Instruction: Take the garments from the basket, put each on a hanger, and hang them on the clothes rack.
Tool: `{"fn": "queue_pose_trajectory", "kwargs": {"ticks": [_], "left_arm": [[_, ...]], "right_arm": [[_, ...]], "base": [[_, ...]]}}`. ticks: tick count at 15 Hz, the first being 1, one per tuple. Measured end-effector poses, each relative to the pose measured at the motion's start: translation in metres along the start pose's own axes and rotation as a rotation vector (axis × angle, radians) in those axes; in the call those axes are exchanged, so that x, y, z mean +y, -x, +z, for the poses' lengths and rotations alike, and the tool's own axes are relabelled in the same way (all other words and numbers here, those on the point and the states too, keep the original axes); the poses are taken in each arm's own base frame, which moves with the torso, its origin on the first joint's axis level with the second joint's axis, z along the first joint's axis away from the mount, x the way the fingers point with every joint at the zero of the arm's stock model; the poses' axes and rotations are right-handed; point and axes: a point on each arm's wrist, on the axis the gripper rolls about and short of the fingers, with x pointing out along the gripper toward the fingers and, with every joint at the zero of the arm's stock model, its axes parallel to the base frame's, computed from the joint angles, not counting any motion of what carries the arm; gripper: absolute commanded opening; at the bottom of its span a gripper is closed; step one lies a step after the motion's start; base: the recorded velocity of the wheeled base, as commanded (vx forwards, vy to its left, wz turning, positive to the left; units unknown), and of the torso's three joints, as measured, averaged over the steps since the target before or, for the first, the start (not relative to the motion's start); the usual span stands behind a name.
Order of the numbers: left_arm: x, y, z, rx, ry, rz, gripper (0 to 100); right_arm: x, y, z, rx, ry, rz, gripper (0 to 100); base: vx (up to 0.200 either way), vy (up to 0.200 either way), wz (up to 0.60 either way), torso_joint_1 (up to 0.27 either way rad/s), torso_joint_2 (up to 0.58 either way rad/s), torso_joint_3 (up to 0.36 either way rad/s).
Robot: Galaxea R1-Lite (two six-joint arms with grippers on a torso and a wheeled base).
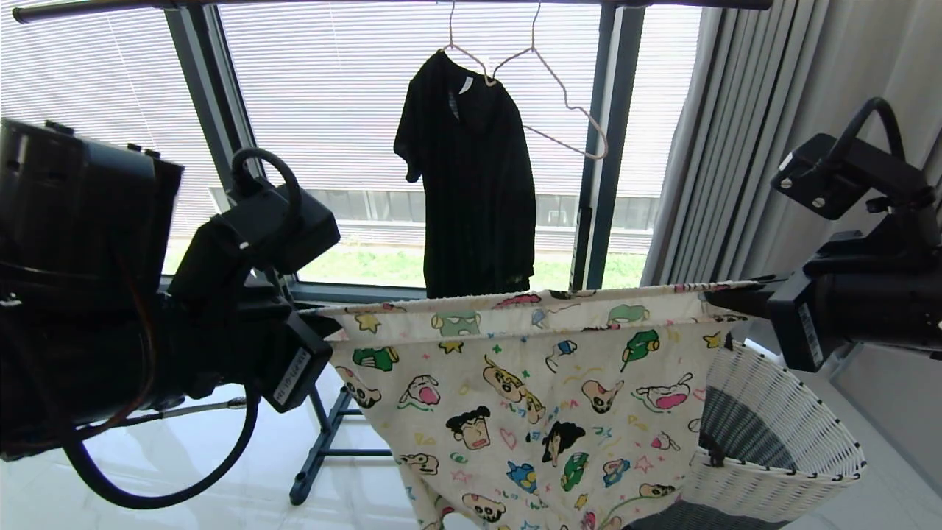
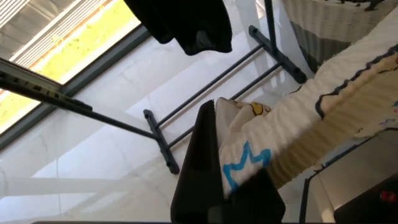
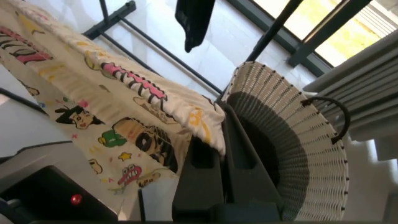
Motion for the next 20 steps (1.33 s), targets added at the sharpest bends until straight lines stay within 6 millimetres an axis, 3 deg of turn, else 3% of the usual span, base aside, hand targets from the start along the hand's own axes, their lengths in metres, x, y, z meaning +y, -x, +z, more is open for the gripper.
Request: {"fn": "queue_pose_trajectory", "kwargs": {"ticks": [2,5,11,13,15,18,20], "left_arm": [[-0.012,-0.002,-0.008,0.029,-0.026,-0.011,0],[-0.014,0.001,0.008,-0.048,-0.029,-0.097,0],[-0.001,0.017,0.084,-0.300,-0.050,-0.147,0],[-0.001,0.015,0.091,-0.315,-0.111,-0.143,0],[-0.001,0.014,0.097,-0.356,-0.219,-0.169,0],[0.001,0.011,0.112,-0.429,-0.233,-0.233,0],[0.000,0.006,0.116,-0.431,-0.222,-0.241,0]], "right_arm": [[-0.002,0.015,-0.004,0.004,-0.002,-0.004,0],[-0.008,0.034,-0.004,-0.033,-0.016,-0.035,0],[-0.014,0.050,0.000,-0.072,0.061,-0.067,0],[-0.013,0.060,-0.009,-0.023,0.105,-0.051,0],[-0.006,0.083,-0.024,0.044,0.154,0.024,0],[0.010,0.117,-0.043,0.052,0.257,0.195,0],[0.013,0.127,-0.046,0.024,0.291,0.246,0]], "base": [[0.000,0.000,0.00,0.000,0.00,0.000],[0.000,0.000,0.00,0.000,0.00,0.000],[0.000,0.000,0.00,0.000,0.00,0.000],[0.000,0.000,0.00,0.000,0.00,0.000],[0.000,0.000,0.00,0.000,0.00,0.000],[0.000,0.000,0.00,0.000,0.00,0.000],[0.000,0.000,0.00,0.000,0.00,0.000]]}}
